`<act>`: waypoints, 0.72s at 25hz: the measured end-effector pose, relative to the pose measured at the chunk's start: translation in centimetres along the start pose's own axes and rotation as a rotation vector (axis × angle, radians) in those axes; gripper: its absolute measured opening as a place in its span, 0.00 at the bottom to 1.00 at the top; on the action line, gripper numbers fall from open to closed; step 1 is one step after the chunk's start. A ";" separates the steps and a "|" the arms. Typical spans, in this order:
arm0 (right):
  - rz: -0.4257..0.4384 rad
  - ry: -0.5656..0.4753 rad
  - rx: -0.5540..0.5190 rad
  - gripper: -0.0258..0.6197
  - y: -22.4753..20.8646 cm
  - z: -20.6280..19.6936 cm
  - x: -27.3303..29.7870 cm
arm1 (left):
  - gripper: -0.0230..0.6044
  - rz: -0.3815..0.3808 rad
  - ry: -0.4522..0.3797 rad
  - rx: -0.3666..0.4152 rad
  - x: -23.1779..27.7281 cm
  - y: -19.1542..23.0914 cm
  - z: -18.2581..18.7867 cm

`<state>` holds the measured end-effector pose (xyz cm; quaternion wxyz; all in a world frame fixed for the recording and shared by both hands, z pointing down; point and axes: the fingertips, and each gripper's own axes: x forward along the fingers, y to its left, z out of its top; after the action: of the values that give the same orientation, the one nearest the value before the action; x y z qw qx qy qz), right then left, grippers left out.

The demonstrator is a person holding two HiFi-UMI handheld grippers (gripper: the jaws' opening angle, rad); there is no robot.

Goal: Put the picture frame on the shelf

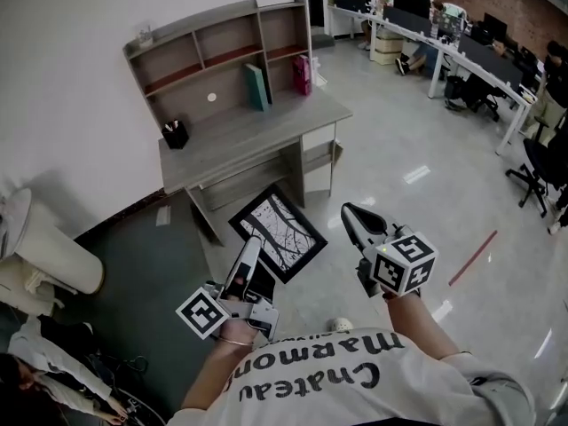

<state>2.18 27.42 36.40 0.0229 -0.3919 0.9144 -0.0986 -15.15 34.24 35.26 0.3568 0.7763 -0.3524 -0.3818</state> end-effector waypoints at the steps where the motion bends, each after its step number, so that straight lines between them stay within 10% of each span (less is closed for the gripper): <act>1: 0.008 0.000 -0.006 0.05 -1.3 0.5 0.7 | 0.17 -0.007 -0.011 0.004 1.5 0.2 0.0; 18: 0.094 0.061 0.010 0.05 -15.9 1.9 5.6 | 0.17 0.058 -0.038 0.014 15.3 5.9 -3.9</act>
<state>9.86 12.40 37.92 0.0014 -0.3452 0.9315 -0.1142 -6.45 19.87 36.70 0.3558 0.7609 -0.3841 -0.3833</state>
